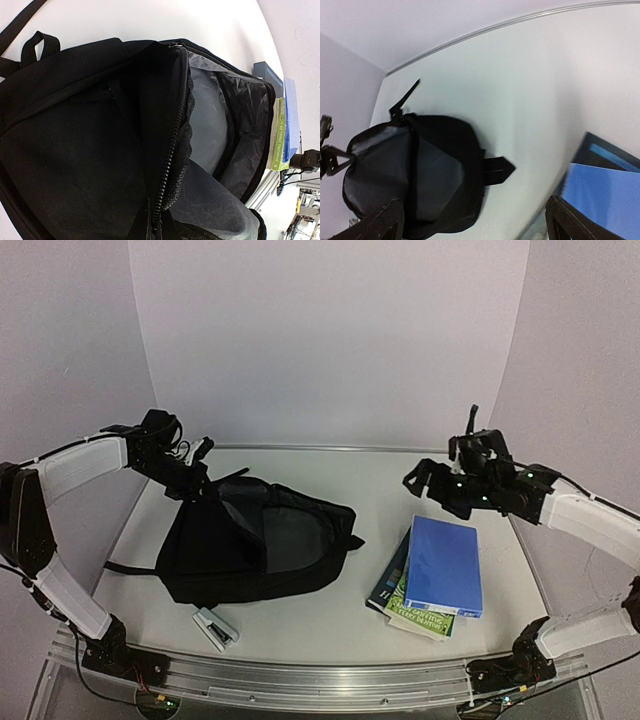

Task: Pack the student bag
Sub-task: Pick up the files from the center of the board.

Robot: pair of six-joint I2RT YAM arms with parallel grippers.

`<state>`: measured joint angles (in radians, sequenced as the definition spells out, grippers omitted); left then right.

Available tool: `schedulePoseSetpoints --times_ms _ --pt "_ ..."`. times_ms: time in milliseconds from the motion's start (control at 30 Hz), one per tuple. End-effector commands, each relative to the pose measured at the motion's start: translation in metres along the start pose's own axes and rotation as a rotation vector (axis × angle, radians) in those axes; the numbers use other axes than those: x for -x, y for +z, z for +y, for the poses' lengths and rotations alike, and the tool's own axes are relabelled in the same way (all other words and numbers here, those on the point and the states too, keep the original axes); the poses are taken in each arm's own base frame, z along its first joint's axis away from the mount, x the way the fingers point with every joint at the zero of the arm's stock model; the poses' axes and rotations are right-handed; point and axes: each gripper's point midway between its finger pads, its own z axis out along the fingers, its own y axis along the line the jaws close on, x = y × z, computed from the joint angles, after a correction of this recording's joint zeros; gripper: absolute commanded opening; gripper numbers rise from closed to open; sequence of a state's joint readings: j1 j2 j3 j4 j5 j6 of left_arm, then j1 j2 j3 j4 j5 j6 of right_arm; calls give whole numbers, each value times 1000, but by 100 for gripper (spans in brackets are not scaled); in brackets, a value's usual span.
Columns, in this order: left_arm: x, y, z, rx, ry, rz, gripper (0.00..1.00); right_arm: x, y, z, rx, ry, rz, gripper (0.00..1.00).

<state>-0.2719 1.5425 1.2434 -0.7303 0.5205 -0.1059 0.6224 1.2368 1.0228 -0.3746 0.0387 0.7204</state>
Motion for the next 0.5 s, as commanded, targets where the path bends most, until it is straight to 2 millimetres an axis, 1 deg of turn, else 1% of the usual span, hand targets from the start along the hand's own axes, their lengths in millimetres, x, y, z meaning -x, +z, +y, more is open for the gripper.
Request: schedulePoseSetpoints --times_ms 0,33,167,267,333,367,467 --pt "23 -10 -5 -21 54 -83 0 -30 -17 -88 -181 119 97 98" --pt "23 -10 -8 -38 50 -83 0 -30 -19 -100 -194 156 92 98" --pt "24 -14 -23 -124 55 -94 0 -43 -29 -141 -256 275 83 98" --pt "24 -15 -23 -115 57 -99 0 -61 -36 -173 -345 352 89 98" --pt "21 -14 -19 -98 48 -95 0 -78 -37 -182 -358 401 109 98" --pt "20 -13 -18 -96 44 -94 0 -84 -37 -183 -349 416 118 98" --pt "19 -11 -18 -105 28 -87 0 -92 -42 -174 -274 443 120 98"
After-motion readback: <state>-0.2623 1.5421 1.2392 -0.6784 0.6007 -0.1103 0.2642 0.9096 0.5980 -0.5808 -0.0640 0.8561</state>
